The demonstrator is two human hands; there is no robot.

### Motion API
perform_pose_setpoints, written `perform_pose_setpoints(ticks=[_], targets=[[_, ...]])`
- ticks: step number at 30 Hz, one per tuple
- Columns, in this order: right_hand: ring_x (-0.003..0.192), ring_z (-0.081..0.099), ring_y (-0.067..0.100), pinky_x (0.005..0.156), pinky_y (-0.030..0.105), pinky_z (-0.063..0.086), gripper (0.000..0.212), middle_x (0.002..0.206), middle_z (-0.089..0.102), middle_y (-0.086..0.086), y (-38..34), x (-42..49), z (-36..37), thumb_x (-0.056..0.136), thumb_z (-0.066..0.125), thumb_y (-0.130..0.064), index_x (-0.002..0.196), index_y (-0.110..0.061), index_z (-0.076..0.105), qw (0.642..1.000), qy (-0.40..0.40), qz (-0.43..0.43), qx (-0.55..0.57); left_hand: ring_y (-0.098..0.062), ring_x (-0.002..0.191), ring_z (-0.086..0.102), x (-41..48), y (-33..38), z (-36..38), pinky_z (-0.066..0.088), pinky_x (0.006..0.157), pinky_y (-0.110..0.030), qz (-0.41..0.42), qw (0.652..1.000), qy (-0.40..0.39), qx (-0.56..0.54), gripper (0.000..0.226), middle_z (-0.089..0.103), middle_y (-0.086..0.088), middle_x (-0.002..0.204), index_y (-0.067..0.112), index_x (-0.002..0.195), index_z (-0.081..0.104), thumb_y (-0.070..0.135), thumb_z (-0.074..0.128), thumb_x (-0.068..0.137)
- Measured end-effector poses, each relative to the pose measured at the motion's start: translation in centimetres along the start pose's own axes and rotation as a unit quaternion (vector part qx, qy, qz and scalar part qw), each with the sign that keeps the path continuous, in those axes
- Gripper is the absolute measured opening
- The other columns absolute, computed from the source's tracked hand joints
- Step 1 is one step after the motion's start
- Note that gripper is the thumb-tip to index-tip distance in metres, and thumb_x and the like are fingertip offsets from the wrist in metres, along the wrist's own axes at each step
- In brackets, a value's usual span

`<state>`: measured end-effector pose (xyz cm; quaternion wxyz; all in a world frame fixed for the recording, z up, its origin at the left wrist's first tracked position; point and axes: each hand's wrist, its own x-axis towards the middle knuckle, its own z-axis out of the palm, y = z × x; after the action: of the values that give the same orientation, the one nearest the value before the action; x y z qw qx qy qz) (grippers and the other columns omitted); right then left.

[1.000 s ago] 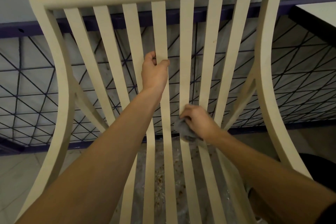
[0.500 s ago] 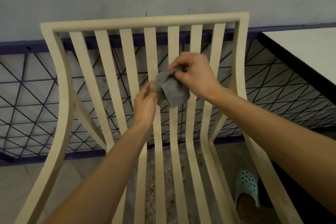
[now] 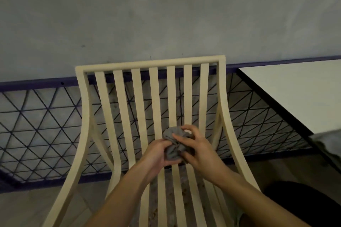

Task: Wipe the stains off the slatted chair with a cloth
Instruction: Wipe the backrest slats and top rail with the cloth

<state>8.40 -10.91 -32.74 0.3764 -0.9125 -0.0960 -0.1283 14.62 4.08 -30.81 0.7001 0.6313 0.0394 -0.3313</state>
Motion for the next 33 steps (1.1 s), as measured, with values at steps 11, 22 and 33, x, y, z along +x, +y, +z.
perform_pose_setpoints(ticks=[11,22,33], targets=[[0.094,0.059,0.007,0.086,0.016,0.049,0.038,0.097,0.060,-0.001,1.8,2.5,-4.3,0.081,0.067,0.005,0.112,-0.017,0.073,0.986,0.129,0.074,0.069,-0.022,0.105,0.067,1.7,2.1,2.5,0.049,0.097,-0.047,-0.004,0.994,-0.059,0.088,0.028,0.072,-0.003,0.112,0.021,0.118,0.064,0.036,0.051,0.098],[0.099,0.045,0.001,0.093,0.002,0.036,0.033,0.114,0.045,0.001,4.3,12.2,-9.2,0.087,0.068,-0.008,0.118,-0.018,0.067,0.978,0.190,0.014,-0.080,-0.015,0.120,0.053,8.9,10.3,1.7,0.044,0.101,-0.033,0.217,0.954,0.146,0.150,0.037,0.055,0.001,0.135,0.019,0.136,0.050,0.019,0.050,0.099],[0.097,0.056,0.021,0.080,0.035,0.054,0.027,0.118,0.050,0.007,3.8,19.0,-9.0,0.086,0.067,-0.012,0.113,-0.014,0.068,0.941,0.191,-0.099,-0.262,-0.019,0.137,0.040,13.4,12.5,2.4,0.025,0.117,-0.047,0.197,0.973,0.066,0.104,0.071,0.046,-0.001,0.148,0.025,0.146,0.040,0.063,0.035,0.086]])
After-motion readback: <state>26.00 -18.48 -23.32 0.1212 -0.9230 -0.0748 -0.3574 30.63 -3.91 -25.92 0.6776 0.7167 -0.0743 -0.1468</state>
